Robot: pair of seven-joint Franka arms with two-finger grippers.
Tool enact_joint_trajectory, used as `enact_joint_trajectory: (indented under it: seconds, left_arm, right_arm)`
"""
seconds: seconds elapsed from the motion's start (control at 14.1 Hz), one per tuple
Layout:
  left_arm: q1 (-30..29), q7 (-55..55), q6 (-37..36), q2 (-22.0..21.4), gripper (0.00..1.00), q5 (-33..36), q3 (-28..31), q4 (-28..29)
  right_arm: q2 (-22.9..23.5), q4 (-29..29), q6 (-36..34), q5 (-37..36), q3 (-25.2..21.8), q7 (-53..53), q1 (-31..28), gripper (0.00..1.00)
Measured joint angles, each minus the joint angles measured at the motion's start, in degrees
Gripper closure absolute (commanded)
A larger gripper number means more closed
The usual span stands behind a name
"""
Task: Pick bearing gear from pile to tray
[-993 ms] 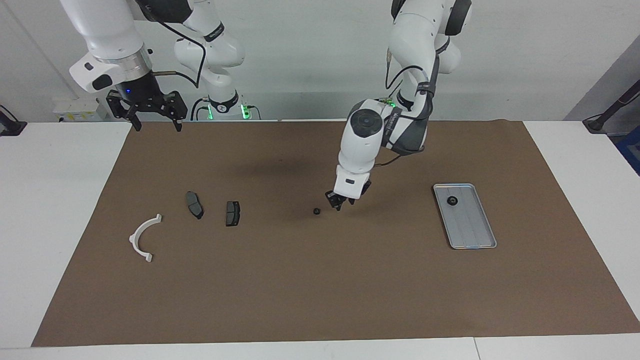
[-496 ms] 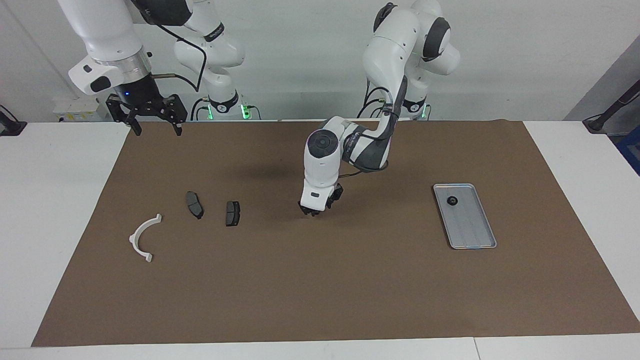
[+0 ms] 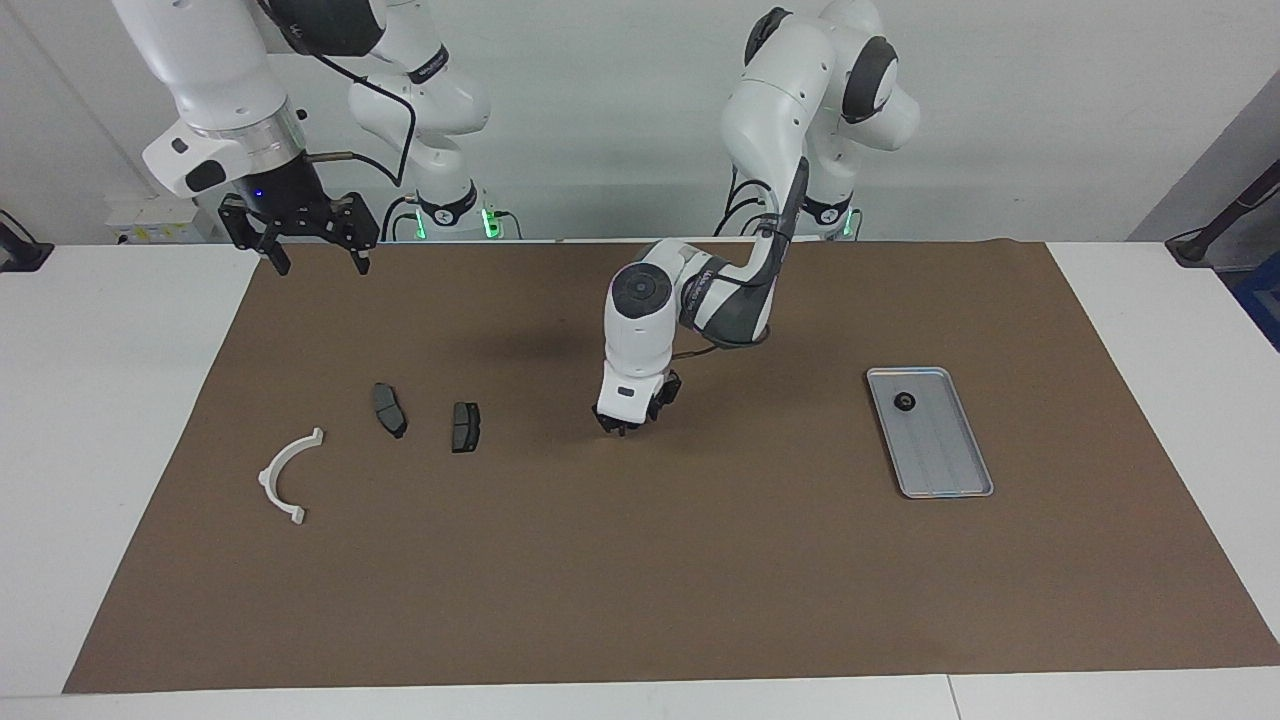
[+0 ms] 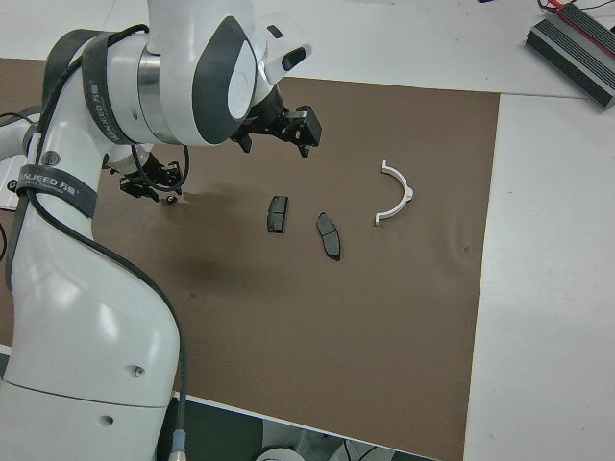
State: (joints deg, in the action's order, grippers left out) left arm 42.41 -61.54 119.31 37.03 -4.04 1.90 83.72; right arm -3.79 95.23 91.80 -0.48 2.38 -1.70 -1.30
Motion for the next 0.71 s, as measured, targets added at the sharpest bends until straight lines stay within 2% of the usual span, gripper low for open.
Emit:
enact_joint_trajectory:
  seconds: [0.35,0.71]
  left_arm:
    - [0.74,-0.83,1.11,0.01,0.38,0.0,0.0,1.05]
    - [0.89,-1.26,1.23,0.01,0.38,0.0,0.0,1.23]
  right_arm:
    - [0.1,2.99,0.01,0.09,0.0,-0.01,-0.01,0.0]
    - [-0.03,3.4,0.0,0.11,0.0,-0.03,-0.46,0.0]
